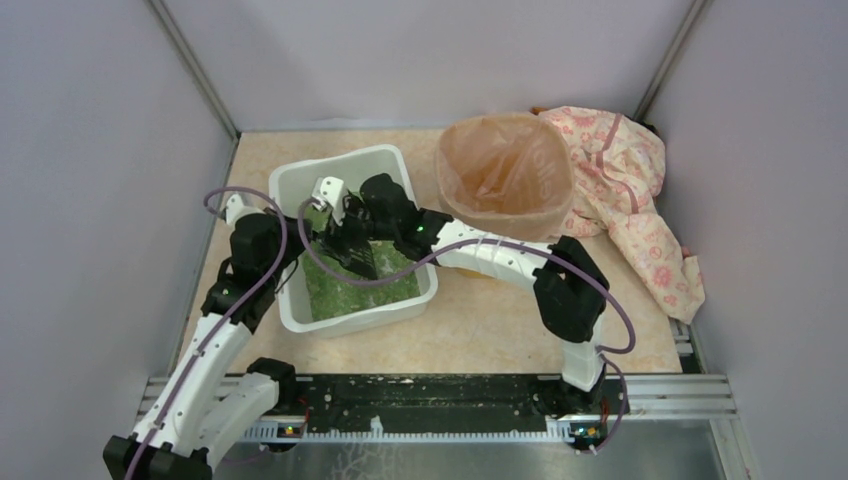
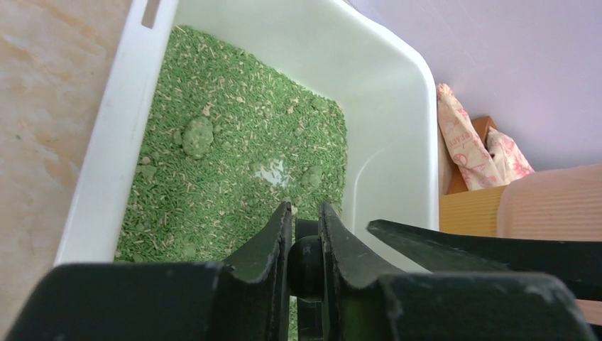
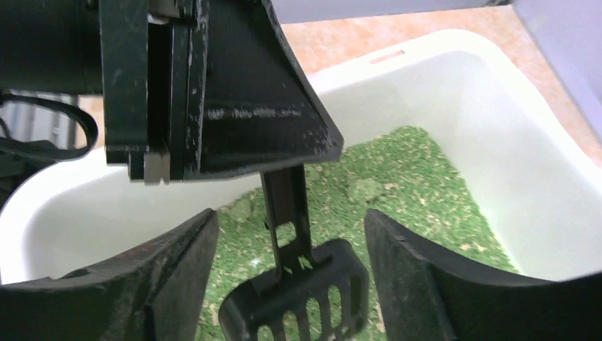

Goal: Clean the litter box

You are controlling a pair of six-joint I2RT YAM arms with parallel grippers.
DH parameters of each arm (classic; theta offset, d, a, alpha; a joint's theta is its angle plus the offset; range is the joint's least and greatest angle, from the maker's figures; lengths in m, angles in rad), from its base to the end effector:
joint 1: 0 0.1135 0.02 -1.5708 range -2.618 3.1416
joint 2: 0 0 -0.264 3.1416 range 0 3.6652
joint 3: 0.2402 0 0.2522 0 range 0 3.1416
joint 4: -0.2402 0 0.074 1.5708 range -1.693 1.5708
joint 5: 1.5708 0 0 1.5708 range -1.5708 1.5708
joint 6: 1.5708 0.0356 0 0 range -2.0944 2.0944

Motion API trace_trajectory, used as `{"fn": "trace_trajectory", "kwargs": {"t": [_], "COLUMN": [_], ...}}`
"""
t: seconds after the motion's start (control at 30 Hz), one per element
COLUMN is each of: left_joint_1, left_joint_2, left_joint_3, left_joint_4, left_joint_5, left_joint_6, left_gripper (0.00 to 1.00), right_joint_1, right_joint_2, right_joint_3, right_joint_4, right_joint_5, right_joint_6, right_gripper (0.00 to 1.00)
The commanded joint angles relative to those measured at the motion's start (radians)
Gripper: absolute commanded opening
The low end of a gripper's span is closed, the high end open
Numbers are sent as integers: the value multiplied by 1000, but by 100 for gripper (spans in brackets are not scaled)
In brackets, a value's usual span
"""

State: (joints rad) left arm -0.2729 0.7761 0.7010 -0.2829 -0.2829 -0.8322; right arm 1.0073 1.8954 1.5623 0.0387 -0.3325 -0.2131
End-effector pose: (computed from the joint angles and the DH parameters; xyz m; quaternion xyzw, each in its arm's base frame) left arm 0.1776 -0.0394 0.3020 -0.3018 0.7597 -0.1975 0.5411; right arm 0.2350 0.3937 0.3091 -0.5347 0.5927 0.3498 0.4904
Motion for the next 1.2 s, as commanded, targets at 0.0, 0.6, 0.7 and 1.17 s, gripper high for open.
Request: {"fn": "trace_trajectory", "kwargs": {"t": [0.0, 0.6, 0.7, 1.17], "left_joint_1": [0, 0, 0, 1], "left_joint_2": [22, 156, 138, 97], "left_joint_3": [73, 219, 224, 278], "left_joint_4": [0, -50, -60, -175], "left_joint_5": [-59, -63, -35, 64], "left_joint_6": [55, -55, -75, -111], "left_gripper": [0, 0, 0, 0], "right_joint_1": [5, 94, 94, 94], "right_joint_2": [-111, -95, -85, -42], "right_joint_3": [-30, -166, -187, -197], "right_joint_4": [78, 38, 75, 196], "right_joint_5": [98, 328, 444, 647], "right_joint_6": [-7, -127, -135, -239], "right_gripper": [79, 82, 80, 33]}}
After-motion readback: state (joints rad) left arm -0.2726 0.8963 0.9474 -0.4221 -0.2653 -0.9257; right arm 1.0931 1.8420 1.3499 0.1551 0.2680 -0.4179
